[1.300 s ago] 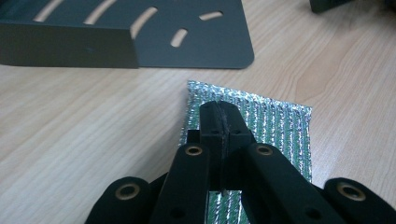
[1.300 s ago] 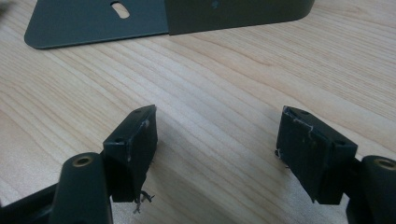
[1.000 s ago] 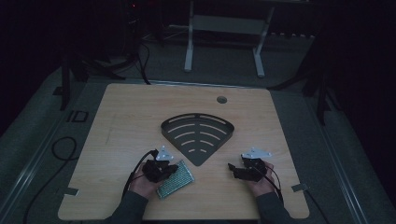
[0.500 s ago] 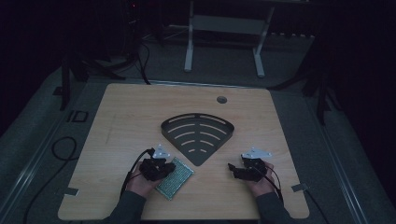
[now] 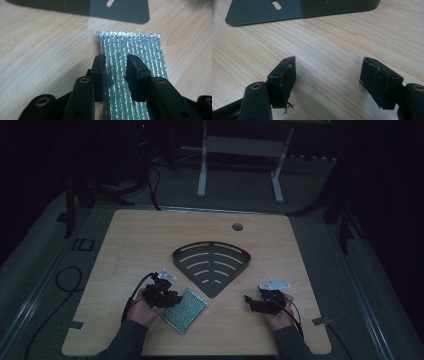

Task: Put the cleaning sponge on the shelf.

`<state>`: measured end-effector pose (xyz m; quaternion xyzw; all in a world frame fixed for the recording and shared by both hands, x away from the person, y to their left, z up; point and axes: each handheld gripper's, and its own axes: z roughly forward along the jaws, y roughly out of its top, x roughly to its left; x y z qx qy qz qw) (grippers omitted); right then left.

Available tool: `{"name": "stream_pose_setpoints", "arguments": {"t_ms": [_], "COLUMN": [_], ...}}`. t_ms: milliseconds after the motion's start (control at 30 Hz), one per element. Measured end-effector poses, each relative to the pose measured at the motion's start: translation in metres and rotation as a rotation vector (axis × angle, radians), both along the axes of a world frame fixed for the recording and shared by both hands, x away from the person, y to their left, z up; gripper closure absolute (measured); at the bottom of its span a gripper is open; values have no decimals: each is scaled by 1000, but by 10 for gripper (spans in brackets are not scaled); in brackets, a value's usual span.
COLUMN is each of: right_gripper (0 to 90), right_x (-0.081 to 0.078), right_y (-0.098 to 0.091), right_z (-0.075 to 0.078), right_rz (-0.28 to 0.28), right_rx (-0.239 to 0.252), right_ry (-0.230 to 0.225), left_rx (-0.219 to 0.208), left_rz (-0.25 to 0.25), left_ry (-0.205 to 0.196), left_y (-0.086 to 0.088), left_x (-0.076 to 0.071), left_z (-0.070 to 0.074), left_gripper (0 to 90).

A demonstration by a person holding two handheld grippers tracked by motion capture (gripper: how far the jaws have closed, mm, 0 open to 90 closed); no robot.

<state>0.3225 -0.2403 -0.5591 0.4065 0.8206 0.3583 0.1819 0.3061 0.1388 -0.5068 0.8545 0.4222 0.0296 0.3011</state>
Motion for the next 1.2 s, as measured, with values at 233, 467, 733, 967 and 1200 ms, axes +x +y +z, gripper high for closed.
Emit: {"name": "stream_pose_setpoints", "arguments": {"t_ms": [233,467,733,967,1200], "right_gripper": [282,282,282,282,282], "right_x": [0,0,0,0,0], "right_y": [0,0,0,0,0], "right_z": [0,0,0,0,0], "right_rz": [0,0,0,0,0], "right_rx": [0,0,0,0,0], "right_ry": [0,0,0,0,0], "left_rx": [38,82,107,103,91], "left_rz": [4,-29,-62,-79,-110], "left_ry": [93,149,202,253,291], "left_y": [-2,-4,-4,-5,-6], "left_x": [12,21,30,38,45], "left_z": [5,7,9,7,5], "left_gripper": [663,655,636,636,637]}}
